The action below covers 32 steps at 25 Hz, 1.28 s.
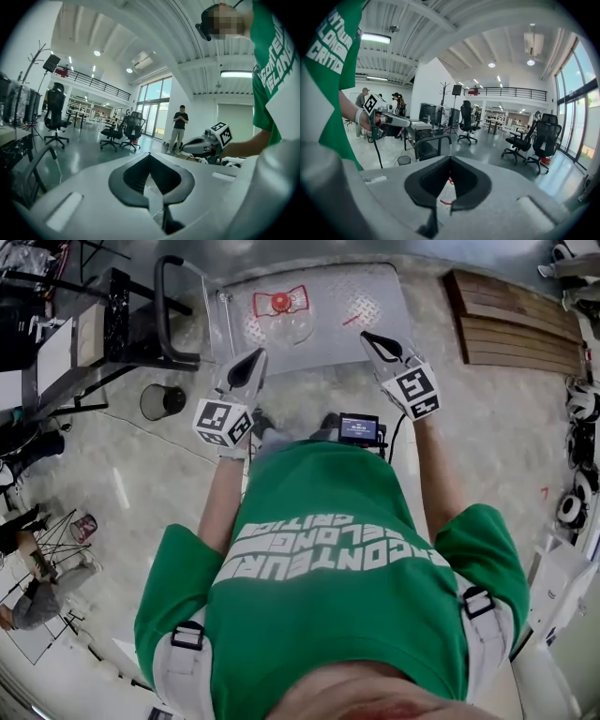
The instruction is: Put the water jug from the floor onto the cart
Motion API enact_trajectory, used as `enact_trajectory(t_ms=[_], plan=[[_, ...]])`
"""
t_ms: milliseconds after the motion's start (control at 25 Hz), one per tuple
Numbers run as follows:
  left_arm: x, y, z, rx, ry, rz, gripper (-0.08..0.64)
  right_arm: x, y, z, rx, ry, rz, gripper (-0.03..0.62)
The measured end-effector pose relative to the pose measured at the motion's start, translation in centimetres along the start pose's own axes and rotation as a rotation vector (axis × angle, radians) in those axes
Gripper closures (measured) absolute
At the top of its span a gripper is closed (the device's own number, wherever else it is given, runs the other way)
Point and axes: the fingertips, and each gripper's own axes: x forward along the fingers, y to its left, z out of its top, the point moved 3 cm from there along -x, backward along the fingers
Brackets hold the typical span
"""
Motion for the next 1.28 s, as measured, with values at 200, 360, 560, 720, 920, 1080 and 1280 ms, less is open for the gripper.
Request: enact_trajectory(t_ms=[200,360,560,720,920,1080,1280], plan=[[-2.7,0.3,-1.2,-0.010,0.027,-0.042,0.548,-0.2,3.5,0.5,0.012,-0.004,0.012,0.600],[-5.0,1.0,-1.2,-0.026,0.023,-0.070,0.548,0.1,6.0,1.5,0.041,0.001,-0.017,0.598],[-7.3,2.5,-0.9,-0.039,0.010,-0.091,0.548,1.1,8.8,2.8,0.071,-0.003,-0.038,0.598],[-8.6,3.2,-1.2,-0.047,0.009,-0.102,0.548,1.8,9.9,3.3,0.076,0.005,-0.057,0.600],[-9.4,3.8,-1.3,-0.056,0.006,-0.107,0.548,2.4,11.1,4.0,0.074,0.003,-0.063,0.600],[-9.4,4.0,-1.1,-0.060,0.002,-0.111,0.548,2.6,11.4,4.0,0.081,0.010,-0.063,0.600],[-8.9,4.0,-0.7,-0.060,-0.005,-0.115,0.548,2.7,11.2,3.9,0.080,0.013,-0.060,0.600]])
